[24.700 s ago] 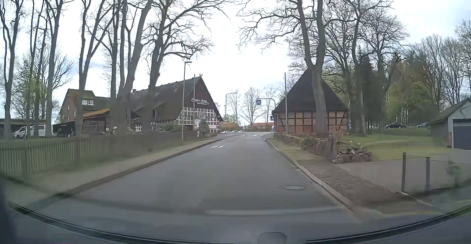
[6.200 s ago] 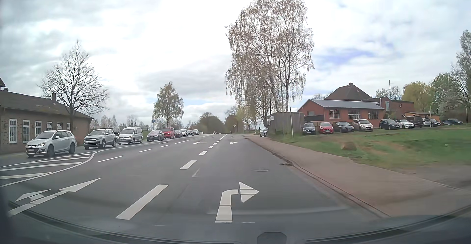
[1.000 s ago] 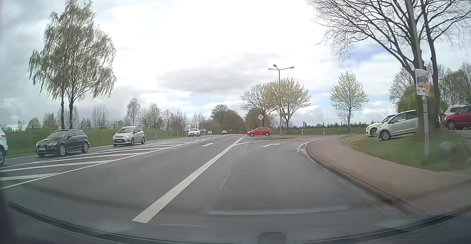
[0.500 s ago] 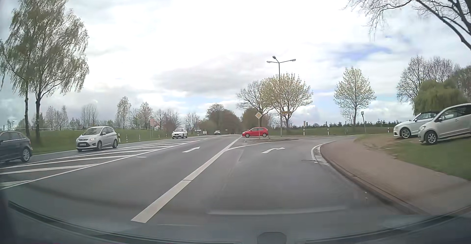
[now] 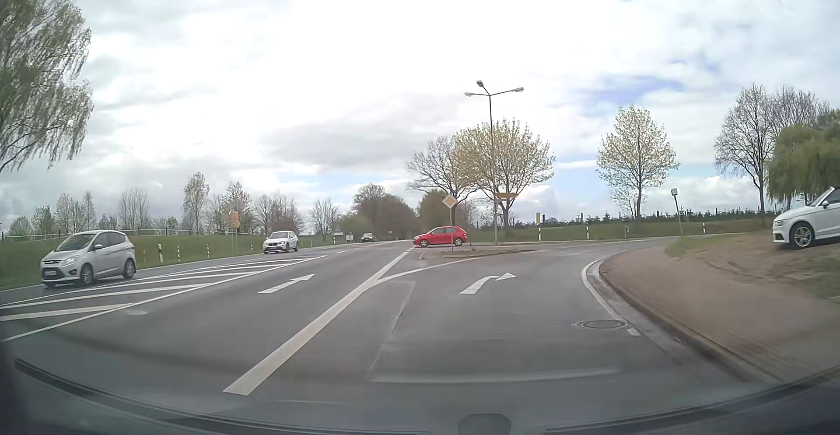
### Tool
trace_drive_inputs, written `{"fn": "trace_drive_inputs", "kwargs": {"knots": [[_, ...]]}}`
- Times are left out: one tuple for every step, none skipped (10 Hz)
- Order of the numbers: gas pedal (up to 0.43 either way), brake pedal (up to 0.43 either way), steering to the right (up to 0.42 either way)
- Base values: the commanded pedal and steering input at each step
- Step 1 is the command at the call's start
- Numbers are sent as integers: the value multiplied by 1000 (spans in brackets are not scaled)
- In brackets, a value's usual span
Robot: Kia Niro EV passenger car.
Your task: Follow the waypoints while adhering to traffic rules and regulations
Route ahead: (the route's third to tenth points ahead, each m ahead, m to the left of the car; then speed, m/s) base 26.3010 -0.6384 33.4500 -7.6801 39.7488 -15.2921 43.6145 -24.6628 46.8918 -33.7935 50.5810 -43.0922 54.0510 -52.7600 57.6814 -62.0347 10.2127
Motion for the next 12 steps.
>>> {"fn": "trace_drive_inputs", "kwargs": {"knots": [[0, 0, 56], [0, 0, 57], [0, 0, 59], [0, 0, 66], [0, 0, 73], [0, 0, 80], [0, 0, 83], [0, 0, 85], [0, 0, 93], [0, 0, 101], [0, 0, 106], [0, 0, 111]]}}
